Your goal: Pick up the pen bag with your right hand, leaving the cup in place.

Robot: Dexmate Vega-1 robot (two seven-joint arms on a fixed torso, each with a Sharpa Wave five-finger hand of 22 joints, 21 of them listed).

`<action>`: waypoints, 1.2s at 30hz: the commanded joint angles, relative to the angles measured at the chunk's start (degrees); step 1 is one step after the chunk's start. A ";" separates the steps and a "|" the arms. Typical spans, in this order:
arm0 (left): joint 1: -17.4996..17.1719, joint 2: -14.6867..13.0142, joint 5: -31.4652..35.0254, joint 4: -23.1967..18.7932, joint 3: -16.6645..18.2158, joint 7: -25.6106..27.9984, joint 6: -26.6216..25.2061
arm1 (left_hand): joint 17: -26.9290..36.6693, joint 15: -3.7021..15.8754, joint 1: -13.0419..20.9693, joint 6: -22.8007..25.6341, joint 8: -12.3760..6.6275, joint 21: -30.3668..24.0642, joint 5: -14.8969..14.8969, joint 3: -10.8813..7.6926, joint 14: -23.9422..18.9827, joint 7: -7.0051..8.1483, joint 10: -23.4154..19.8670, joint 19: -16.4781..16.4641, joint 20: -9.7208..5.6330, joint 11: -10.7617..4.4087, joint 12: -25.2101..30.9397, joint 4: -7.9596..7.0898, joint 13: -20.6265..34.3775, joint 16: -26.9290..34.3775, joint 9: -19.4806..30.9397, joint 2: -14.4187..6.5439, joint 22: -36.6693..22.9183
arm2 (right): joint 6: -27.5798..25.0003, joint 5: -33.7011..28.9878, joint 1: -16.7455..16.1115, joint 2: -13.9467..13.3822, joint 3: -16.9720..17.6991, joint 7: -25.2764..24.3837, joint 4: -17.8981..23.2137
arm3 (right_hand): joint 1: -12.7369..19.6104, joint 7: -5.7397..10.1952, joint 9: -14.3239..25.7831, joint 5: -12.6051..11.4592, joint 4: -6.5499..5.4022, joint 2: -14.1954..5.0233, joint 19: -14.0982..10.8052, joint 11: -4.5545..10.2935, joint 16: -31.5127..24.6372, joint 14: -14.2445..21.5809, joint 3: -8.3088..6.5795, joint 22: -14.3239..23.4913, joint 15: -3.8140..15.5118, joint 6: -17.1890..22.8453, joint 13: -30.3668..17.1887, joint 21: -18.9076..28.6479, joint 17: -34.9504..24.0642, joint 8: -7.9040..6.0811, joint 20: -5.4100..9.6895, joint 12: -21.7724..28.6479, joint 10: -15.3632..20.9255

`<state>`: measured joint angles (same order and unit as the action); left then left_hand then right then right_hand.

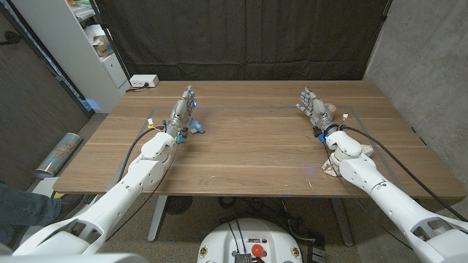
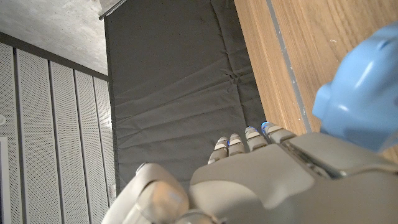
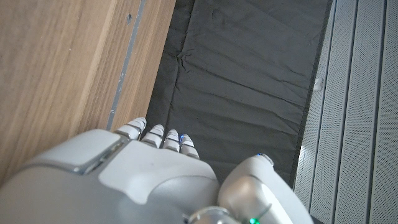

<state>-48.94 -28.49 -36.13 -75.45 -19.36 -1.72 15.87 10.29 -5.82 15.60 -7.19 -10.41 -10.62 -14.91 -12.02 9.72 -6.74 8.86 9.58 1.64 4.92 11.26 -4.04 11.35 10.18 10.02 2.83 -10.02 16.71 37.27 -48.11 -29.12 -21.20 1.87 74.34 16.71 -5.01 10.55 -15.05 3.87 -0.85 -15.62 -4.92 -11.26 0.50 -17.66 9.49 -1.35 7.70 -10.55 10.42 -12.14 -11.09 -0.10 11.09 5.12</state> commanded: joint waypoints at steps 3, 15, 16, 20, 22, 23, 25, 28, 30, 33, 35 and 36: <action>-1.08 3.17 4.39 -0.76 4.48 -2.57 -2.80 | 0.15 -0.28 0.53 -0.30 -0.34 -0.28 -0.23 -0.25 2.34 0.20 0.33 1.34 0.10 -0.01 0.27 -0.02 0.13 0.41 0.21 -0.09 -0.16 | 0.15 -0.02 0.16 0.01 -0.07 0.14 0.14 | 0.44 0.03 0.20 -0.31 -0.09 0.03 -0.37 0.05 -0.30 -0.05 -0.42 0.22 -0.57 0.57 -0.20 0.39 -0.06 -0.35 0.11 0.21 0.47; -1.26 4.75 6.42 -1.04 6.22 -3.91 -3.63 | 0.15 -0.13 0.57 -0.26 -0.35 -0.46 -0.22 -0.14 2.29 0.37 0.22 1.08 0.32 -0.20 0.38 0.04 0.02 0.47 0.21 -0.20 -0.17 | 0.24 -0.35 -0.03 -0.40 -0.06 0.06 0.91 | 0.46 0.33 0.20 -0.33 0.00 -0.03 -0.36 0.18 -0.39 0.19 -0.40 0.22 -0.24 0.72 -0.21 0.40 0.00 -0.36 0.07 0.27 0.72; -1.28 4.88 6.50 -1.06 6.32 -3.94 -3.63 | 0.15 -0.14 0.57 -0.23 -0.36 -0.52 -0.22 -0.13 2.26 0.35 0.20 0.95 0.28 -0.21 0.40 0.05 0.01 0.49 0.21 -0.22 -0.18 | 0.31 -0.43 -0.08 -0.45 -0.07 0.04 1.02 | 0.47 0.32 0.20 -0.34 0.00 -0.03 -0.36 0.19 -0.39 0.20 -0.40 0.22 -0.25 0.73 -0.21 0.40 0.00 -0.36 0.08 0.26 0.70; -1.36 5.17 6.85 -1.31 6.62 -3.93 -3.86 | 0.15 -0.11 0.58 -0.24 -0.35 -0.63 -0.21 -0.10 2.09 0.36 0.11 0.68 0.24 -0.04 0.45 0.07 -0.02 0.56 0.21 -0.25 -0.18 | 0.63 -0.59 -0.31 -0.63 0.00 0.01 1.47 | 0.50 0.37 0.20 -0.35 0.05 -0.05 -0.36 0.37 -0.40 0.23 -0.40 0.22 -0.17 0.79 -0.21 0.40 0.03 -0.37 0.14 0.25 0.71; -1.30 5.16 7.09 -1.50 6.67 -4.05 -3.95 | 0.15 -0.10 0.59 -0.25 -0.35 -0.63 -0.21 -0.08 2.09 0.39 0.18 0.68 0.26 -0.04 0.42 0.08 -0.03 0.56 0.21 -0.26 -0.19 | 0.98 -0.60 -0.74 -0.85 0.20 -0.06 2.11 | 0.52 0.39 0.20 -0.35 0.07 -0.06 -0.35 0.38 -0.39 0.22 -0.40 0.22 -0.14 0.78 -0.21 0.40 0.04 -0.35 0.13 0.23 0.68; -1.32 5.16 7.12 -1.64 6.71 -4.14 -4.06 | 0.15 -0.10 0.59 -0.25 -0.35 -0.63 -0.21 -0.08 2.11 0.35 0.20 0.68 0.26 -0.06 0.42 0.08 -0.04 0.55 0.21 -0.26 -0.19 | 1.07 -0.61 -0.90 -0.94 0.27 -0.11 2.37 | 0.52 0.40 0.20 -0.36 0.08 -0.07 -0.36 0.39 -0.39 0.22 -0.40 0.22 -0.14 0.78 -0.21 0.41 0.04 -0.35 0.14 0.22 0.66; -1.36 5.18 7.43 -1.84 6.75 -3.96 -4.11 | 0.16 -0.16 0.60 -0.26 -0.35 -0.60 -0.20 -0.06 2.16 0.37 0.27 0.76 0.28 0.01 0.40 0.09 -0.05 0.53 0.21 -0.28 -0.19 | 1.15 -0.64 -1.21 -1.18 0.40 -0.24 2.92 | 0.54 0.41 0.20 -0.36 0.09 -0.08 -0.36 0.41 -0.38 0.21 -0.41 0.22 -0.16 0.78 -0.21 0.41 0.05 -0.34 0.17 0.23 0.67; -1.46 5.34 7.49 -1.93 6.87 -3.88 -4.26 | 0.16 -0.17 0.61 -0.22 -0.36 -0.53 -0.20 -0.04 2.24 0.37 0.34 0.94 0.29 -0.01 0.38 0.11 -0.07 0.50 0.21 -0.30 -0.19 | 1.17 -0.71 -1.58 -1.56 0.56 -0.37 3.64 | 0.55 0.43 0.20 -0.37 0.12 -0.09 -0.30 0.40 -0.37 0.19 -0.40 0.22 -0.23 0.76 -0.22 0.39 0.07 -0.32 0.11 0.23 0.72; -1.52 5.24 7.49 -2.07 6.89 -4.12 -4.53 | 0.16 -0.20 0.62 -0.22 -0.36 -0.50 -0.19 -0.02 2.27 0.37 0.38 1.04 0.36 -0.07 0.37 0.12 -0.08 0.49 0.21 -0.31 -0.20 | 1.10 -0.70 -1.75 -1.78 0.66 -0.42 3.99 | 0.54 0.41 0.20 -0.37 0.13 -0.10 -0.31 0.42 -0.37 0.20 -0.39 0.22 -0.23 0.76 -0.22 0.39 0.07 -0.31 0.09 0.21 0.68; -1.60 5.15 7.51 -2.19 6.95 -4.37 -4.70 | 0.16 -0.19 0.63 -0.23 -0.35 -0.39 -0.19 0.00 2.32 0.43 0.44 1.35 0.56 -0.16 0.36 0.14 -0.10 0.48 0.21 -0.33 -0.20 | 1.13 -0.68 -2.00 -2.00 0.76 -0.39 4.38 | 0.55 0.42 0.20 -0.38 0.15 -0.12 -0.32 0.43 -0.36 0.19 -0.39 0.22 -0.29 0.77 -0.22 0.40 0.08 -0.31 0.09 0.21 0.68; -1.66 5.11 7.71 -2.36 6.95 -4.20 -4.84 | 0.16 -0.19 0.64 -0.23 -0.36 -0.39 -0.18 0.02 2.32 0.43 0.49 1.36 0.54 -0.13 0.35 0.15 -0.11 0.48 0.21 -0.35 -0.20 | 1.29 -0.71 -2.23 -2.13 0.83 -0.41 4.71 | 0.55 0.41 0.21 -0.38 0.15 -0.14 -0.32 0.41 -0.36 0.18 -0.40 0.22 -0.31 0.78 -0.22 0.40 0.08 -0.30 0.08 0.20 0.69; -1.66 5.07 7.69 -2.40 6.97 -4.30 -4.92 | 0.16 -0.19 0.64 -0.24 -0.35 -0.38 -0.18 0.02 2.34 0.42 0.45 1.40 0.61 -0.16 0.37 0.16 -0.11 0.48 0.21 -0.36 -0.20 | 1.38 -0.79 -2.35 -2.21 0.85 -0.46 4.92 | 0.55 0.41 0.21 -0.38 0.15 -0.16 -0.31 0.41 -0.37 0.20 -0.40 0.22 -0.32 0.78 -0.22 0.40 0.08 -0.30 0.10 0.21 0.72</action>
<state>-50.34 -23.49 -29.04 -77.20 -12.80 -5.69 11.65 10.27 -5.81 15.81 -7.17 -10.41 -11.04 -14.91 -12.01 9.70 -6.74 8.85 9.87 1.95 4.91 11.26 -4.03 11.19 10.39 10.01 2.62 -10.01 17.61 36.71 -49.32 -30.44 -20.82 1.76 77.36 16.70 -4.71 10.53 -15.05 3.87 -0.85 -15.61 -4.71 -11.25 0.52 -17.65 9.48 -1.32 7.99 -10.54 10.41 -11.98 -11.09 -0.10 11.08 5.33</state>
